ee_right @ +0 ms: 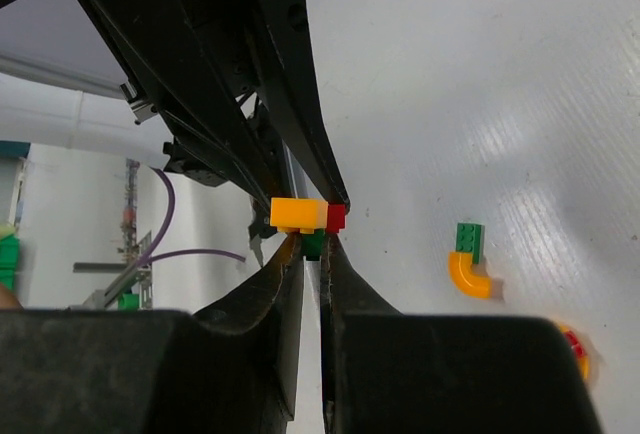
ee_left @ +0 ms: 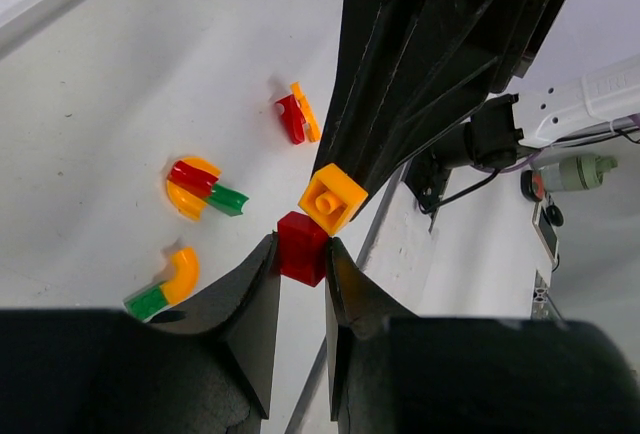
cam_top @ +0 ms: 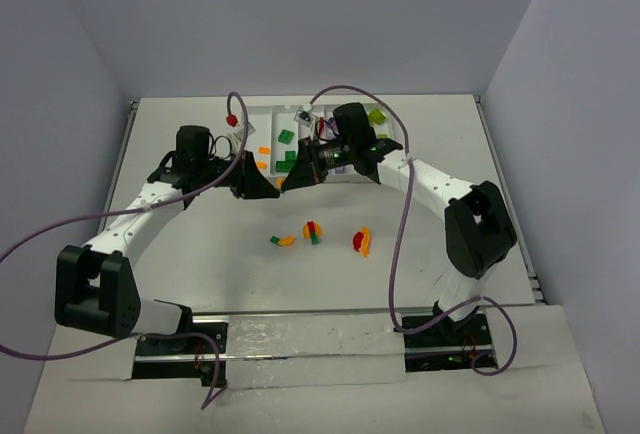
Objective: Sort the legos into containers by color
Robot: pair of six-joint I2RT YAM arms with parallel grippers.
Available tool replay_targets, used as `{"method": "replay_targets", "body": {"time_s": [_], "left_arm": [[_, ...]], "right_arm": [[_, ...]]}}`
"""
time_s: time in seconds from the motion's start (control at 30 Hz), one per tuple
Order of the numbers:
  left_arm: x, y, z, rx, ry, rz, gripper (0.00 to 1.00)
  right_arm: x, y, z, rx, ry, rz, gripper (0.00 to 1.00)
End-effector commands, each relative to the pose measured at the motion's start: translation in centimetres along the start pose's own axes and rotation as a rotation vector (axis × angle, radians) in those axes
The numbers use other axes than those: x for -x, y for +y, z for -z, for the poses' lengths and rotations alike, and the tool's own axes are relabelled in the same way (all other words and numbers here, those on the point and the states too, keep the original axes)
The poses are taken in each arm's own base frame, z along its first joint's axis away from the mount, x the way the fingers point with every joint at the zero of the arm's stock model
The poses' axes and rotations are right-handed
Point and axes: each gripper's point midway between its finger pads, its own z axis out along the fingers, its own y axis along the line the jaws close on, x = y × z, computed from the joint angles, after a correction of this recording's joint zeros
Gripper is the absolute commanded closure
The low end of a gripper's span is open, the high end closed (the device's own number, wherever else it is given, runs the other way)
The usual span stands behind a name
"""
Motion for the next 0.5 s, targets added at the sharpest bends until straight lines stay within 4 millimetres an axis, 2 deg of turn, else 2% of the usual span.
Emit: {"method": "replay_targets", "body": {"time_s": [0.0,0.13,0.2,0.27,0.3,0.4,0.47], "left_arm": [[1.8,1.1,-0.2,0.066,-0.04,-0.065,1.0],[2.9,2.4,-0.3,0.126,-0.075,-0.079,1.0],[3.9,3.9,-0.7,0.183,-0.101,-0.088,1.0],[4.9,5.1,-1.1,0.233,-0.117,-0.094,1.0],[6.1,6.8,-1.7,0.3,-0.13,-0.106,1.0],[7.1,8.4,-4.2,0.348,-0.108,-0.132,1.0],[9.8,9.0,-6.3,0.396,-0.134,-0.171,1.0]], "right_arm": [[1.2,1.3,2.7,0.014,-0.069,0.067,1.0],[1.4,-0.7,5.3,-0.046,-0.112,0.045,1.0],[1.9,-2.3,8.0,-0.108,-0.155,0.032,1.0],[1.6,-2.9,8.9,-0.137,-0.163,0.027,1.0],[1.5,-4.3,10.3,-0.18,-0.183,0.015,1.0],[1.1,-5.9,12.0,-0.256,-0.203,-0.015,1.0],[1.1,-7.1,13.4,-0.305,-0.226,-0.033,1.0]]}}
